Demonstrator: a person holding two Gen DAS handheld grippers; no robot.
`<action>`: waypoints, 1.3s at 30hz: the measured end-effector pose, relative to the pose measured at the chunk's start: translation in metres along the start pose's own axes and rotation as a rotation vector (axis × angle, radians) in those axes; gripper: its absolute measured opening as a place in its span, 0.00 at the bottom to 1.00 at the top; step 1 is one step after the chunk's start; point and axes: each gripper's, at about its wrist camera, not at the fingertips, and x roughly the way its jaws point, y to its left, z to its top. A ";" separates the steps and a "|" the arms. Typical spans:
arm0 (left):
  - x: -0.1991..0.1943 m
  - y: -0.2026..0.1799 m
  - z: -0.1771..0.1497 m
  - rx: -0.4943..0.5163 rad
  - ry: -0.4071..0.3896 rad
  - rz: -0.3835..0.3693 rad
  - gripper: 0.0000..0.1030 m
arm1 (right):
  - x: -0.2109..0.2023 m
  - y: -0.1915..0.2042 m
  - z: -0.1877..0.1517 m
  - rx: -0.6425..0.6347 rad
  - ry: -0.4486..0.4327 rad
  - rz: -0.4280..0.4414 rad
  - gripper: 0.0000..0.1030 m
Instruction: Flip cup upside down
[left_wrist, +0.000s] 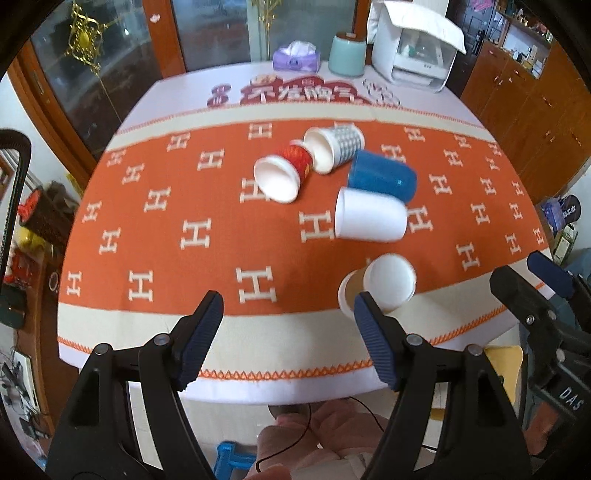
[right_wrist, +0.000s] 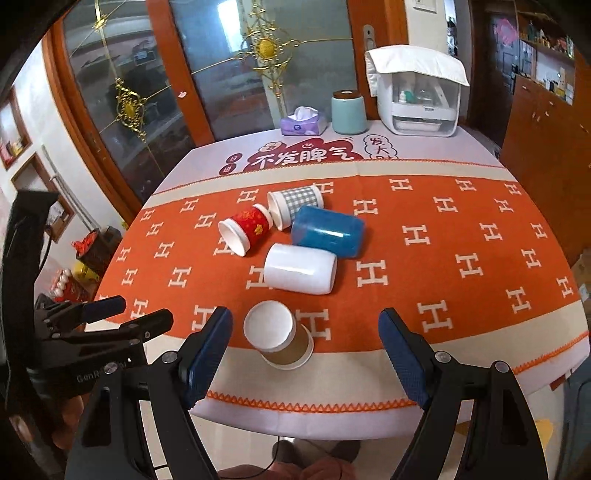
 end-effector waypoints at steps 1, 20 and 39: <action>-0.004 -0.001 0.003 -0.002 -0.014 0.003 0.69 | -0.004 -0.001 0.005 0.006 0.002 0.006 0.80; -0.043 -0.023 0.017 -0.044 -0.169 0.099 0.69 | -0.038 0.003 0.048 -0.062 -0.070 -0.005 0.81; -0.045 -0.041 0.020 -0.025 -0.183 0.097 0.69 | -0.033 0.002 0.046 -0.091 -0.074 0.004 0.81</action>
